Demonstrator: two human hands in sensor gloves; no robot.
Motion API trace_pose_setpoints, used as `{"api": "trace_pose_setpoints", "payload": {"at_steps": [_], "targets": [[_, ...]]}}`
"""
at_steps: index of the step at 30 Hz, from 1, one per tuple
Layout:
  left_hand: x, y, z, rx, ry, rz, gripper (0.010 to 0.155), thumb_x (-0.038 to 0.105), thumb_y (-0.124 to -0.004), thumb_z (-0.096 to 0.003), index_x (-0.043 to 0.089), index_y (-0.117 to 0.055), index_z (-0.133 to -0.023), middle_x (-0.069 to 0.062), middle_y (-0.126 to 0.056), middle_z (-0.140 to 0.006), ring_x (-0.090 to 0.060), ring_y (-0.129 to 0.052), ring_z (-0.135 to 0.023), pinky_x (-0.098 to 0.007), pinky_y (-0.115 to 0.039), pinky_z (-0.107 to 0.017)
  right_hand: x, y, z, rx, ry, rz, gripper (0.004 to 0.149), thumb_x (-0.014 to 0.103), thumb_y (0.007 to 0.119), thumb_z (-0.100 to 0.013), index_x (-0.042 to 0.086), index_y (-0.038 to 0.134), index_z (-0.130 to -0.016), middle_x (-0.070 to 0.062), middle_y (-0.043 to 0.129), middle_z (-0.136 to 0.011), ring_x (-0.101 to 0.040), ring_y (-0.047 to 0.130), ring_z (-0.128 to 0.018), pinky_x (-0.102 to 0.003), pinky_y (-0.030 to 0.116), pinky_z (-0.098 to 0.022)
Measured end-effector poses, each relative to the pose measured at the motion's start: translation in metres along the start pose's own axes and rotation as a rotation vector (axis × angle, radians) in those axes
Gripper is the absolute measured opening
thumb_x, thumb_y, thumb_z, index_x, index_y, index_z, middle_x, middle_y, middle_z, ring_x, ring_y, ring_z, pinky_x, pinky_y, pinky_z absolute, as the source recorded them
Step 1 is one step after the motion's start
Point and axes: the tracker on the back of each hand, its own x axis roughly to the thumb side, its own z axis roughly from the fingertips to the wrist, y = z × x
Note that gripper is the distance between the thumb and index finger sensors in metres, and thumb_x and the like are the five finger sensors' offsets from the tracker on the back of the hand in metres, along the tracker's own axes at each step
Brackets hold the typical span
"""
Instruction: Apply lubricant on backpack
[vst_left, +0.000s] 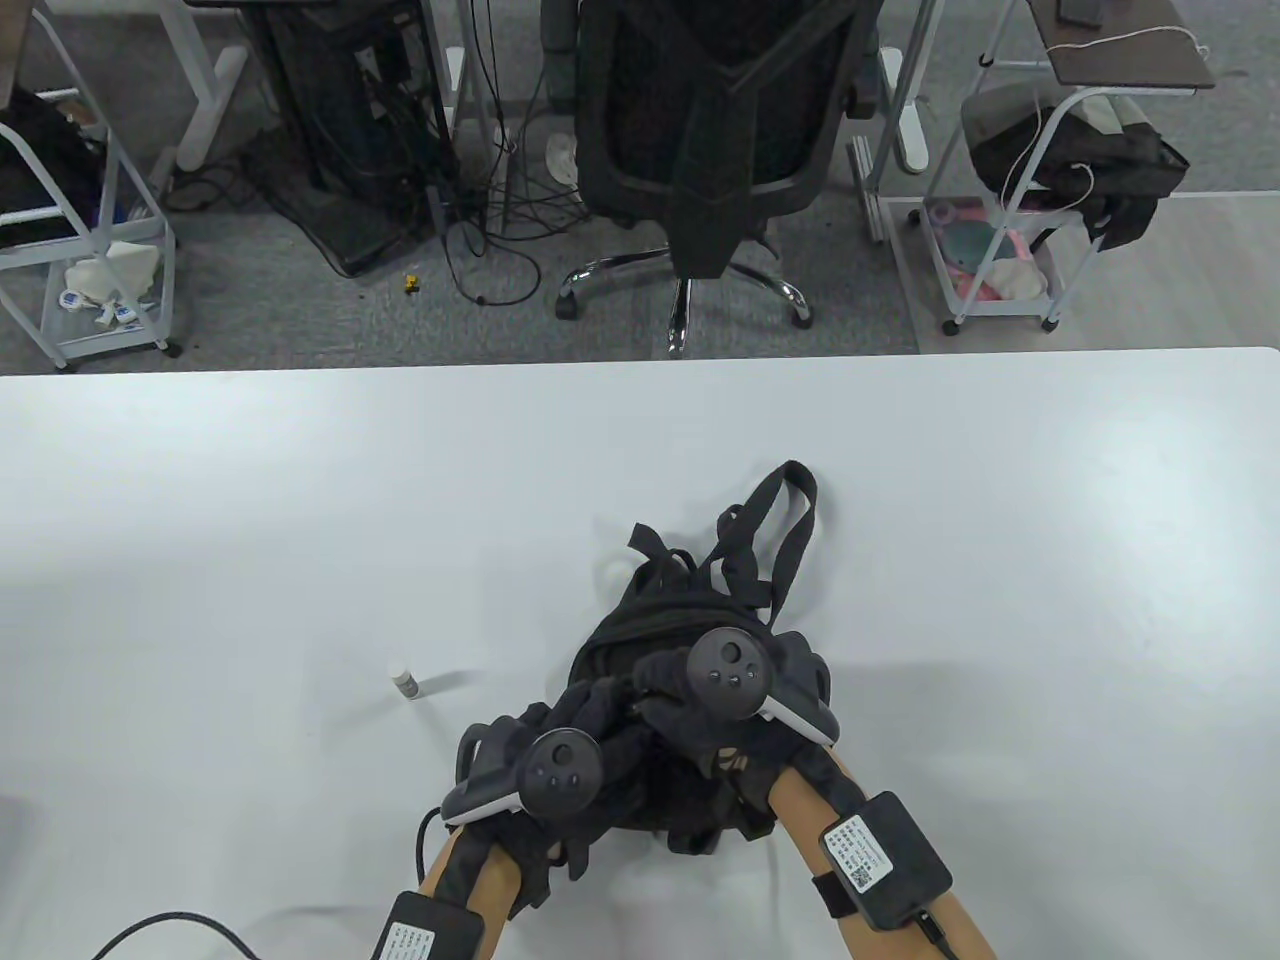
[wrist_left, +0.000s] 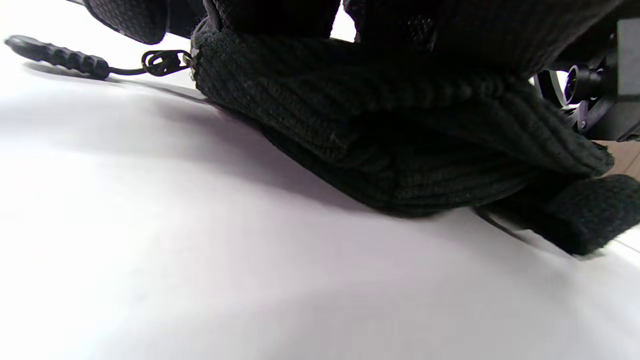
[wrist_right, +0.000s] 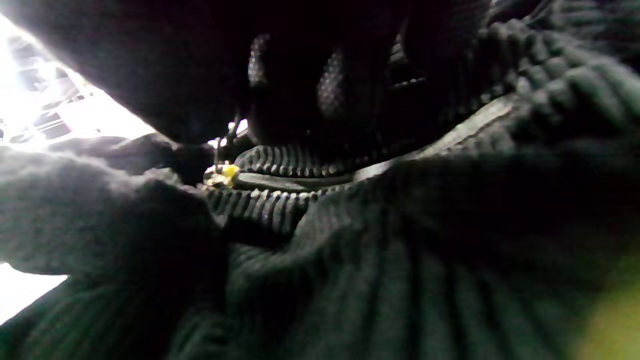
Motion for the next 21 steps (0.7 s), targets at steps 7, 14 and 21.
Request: {"api": "trace_pose_setpoints", "payload": {"at_steps": [7,14,21], "targets": [[0.002,-0.006,-0.004,-0.025,0.027,-0.025,0.064,0.056,-0.073,-0.0481,0.025,-0.075,-0.104,-0.021,-0.051,-0.115,-0.048,-0.059,-0.105,-0.074,-0.059,-0.066,0.001,-0.001,0.003,-0.043,0.021,0.109,0.039,0.047,0.093,-0.046,0.043,0.086,-0.084,0.007,0.093,-0.083,-0.019,0.099,-0.076,-0.051,0.070,-0.070],[0.004,-0.006,-0.006,-0.037,0.046,-0.044,0.063,0.056,-0.074,-0.0479,0.026,-0.077,-0.102,-0.020,-0.055,-0.115,-0.047,-0.061,-0.105,-0.073,-0.063,-0.065,0.006,-0.004,0.008,-0.081,0.047,0.283,0.039,0.047,0.091,-0.045,0.041,0.087,-0.083,0.007,0.094,-0.080,-0.019,0.100,-0.073,-0.051,0.071,-0.068],[0.003,-0.006,-0.007,-0.042,0.056,-0.042,0.062,0.056,-0.074,-0.0478,0.025,-0.078,-0.102,-0.020,-0.056,-0.115,-0.047,-0.062,-0.105,-0.073,-0.064,-0.064,-0.004,-0.011,0.016,-0.108,0.079,0.345,0.039,0.047,0.090,-0.044,0.041,0.086,-0.082,0.009,0.094,-0.080,-0.017,0.100,-0.072,-0.051,0.073,-0.067]]}}
